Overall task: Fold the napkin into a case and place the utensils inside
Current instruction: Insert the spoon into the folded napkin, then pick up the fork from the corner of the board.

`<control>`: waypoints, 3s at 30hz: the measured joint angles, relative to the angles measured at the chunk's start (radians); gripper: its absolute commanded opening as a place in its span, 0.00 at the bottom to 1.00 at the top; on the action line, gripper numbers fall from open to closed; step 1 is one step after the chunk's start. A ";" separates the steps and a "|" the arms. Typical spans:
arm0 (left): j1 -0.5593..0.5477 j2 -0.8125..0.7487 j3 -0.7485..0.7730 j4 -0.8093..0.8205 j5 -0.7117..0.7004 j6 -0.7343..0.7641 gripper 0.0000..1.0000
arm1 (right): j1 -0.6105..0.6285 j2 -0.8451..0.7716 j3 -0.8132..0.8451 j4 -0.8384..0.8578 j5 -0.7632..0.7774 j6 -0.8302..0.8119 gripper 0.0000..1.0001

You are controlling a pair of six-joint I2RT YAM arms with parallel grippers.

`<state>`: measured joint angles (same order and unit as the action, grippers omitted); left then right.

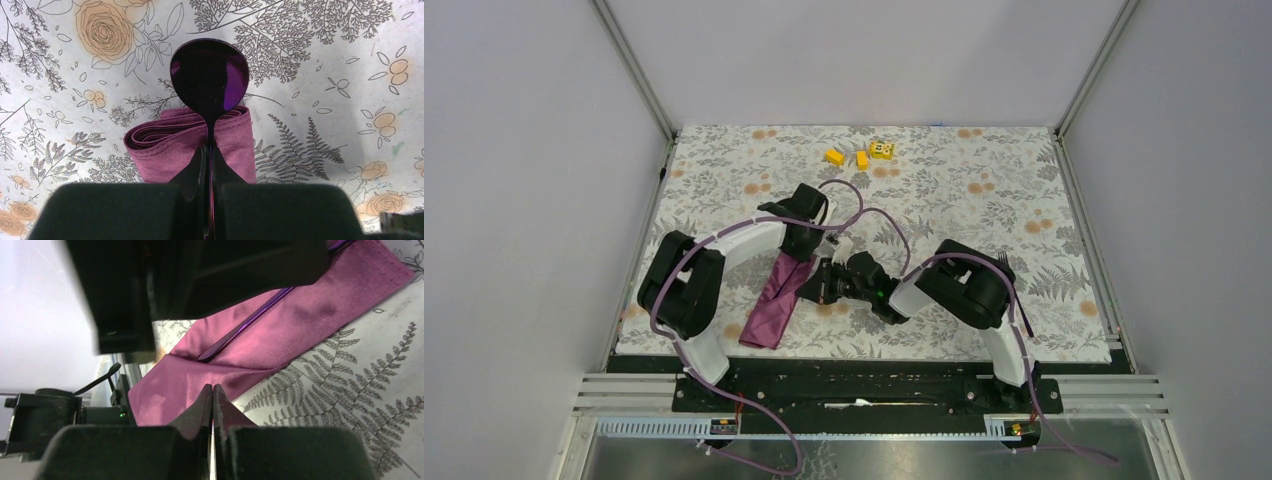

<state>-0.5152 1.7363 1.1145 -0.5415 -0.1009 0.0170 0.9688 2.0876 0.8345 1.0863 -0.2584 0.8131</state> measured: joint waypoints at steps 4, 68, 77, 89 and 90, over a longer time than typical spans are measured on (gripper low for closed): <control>0.007 -0.010 0.000 0.000 0.011 -0.004 0.00 | 0.002 0.047 0.029 0.008 0.038 0.011 0.00; 0.128 -0.246 -0.112 -0.205 -0.023 -0.238 0.41 | 0.012 -0.152 0.117 -0.353 0.149 -0.013 0.59; 0.127 -0.643 -0.039 -0.118 0.172 -0.296 0.52 | -0.230 -0.844 0.137 -1.131 0.421 -0.080 1.00; 0.075 -0.696 -0.105 -0.005 0.470 -0.286 0.53 | -0.783 -0.812 0.181 -1.793 0.631 -0.151 1.00; 0.075 -0.709 -0.114 -0.002 0.482 -0.284 0.53 | -0.808 -0.785 0.196 -1.796 0.618 -0.197 0.97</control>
<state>-0.4404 1.0271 1.0008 -0.5430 0.3813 -0.2672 0.1612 1.3029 1.0306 -0.7101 0.3599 0.6159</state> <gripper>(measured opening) 0.528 0.994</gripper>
